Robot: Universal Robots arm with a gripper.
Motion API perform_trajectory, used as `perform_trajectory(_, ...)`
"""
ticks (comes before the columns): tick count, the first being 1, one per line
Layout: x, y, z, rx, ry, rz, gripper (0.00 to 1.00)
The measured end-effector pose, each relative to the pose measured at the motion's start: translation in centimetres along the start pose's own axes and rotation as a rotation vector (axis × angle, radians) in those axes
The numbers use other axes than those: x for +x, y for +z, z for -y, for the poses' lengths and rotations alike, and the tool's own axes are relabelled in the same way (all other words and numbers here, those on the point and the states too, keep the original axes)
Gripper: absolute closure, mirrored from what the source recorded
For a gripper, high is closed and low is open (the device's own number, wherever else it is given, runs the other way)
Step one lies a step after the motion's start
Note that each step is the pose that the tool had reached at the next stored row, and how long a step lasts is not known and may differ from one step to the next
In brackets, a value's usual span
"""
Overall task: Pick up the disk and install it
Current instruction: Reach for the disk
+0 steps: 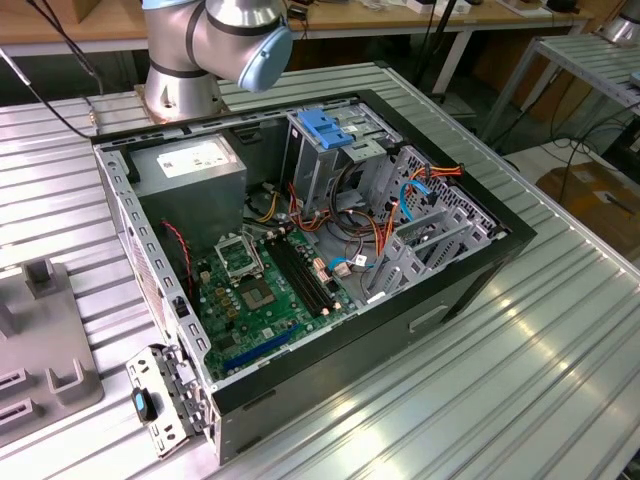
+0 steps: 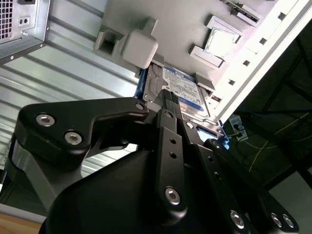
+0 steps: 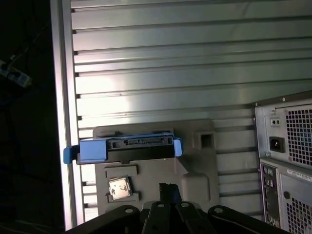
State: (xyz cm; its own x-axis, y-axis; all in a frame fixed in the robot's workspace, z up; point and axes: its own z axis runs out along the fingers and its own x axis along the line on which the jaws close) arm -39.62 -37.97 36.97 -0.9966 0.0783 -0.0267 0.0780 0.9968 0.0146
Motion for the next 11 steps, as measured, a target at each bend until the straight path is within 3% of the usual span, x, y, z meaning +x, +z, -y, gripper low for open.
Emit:
perform_trajectory(7,0.24,0.33,-1.81,0.0019,0.001,0.0001,0.89)
perform_trajectory(11,0.85,0.65,-2.72,0.0034,0.0,0.0003,0.89)
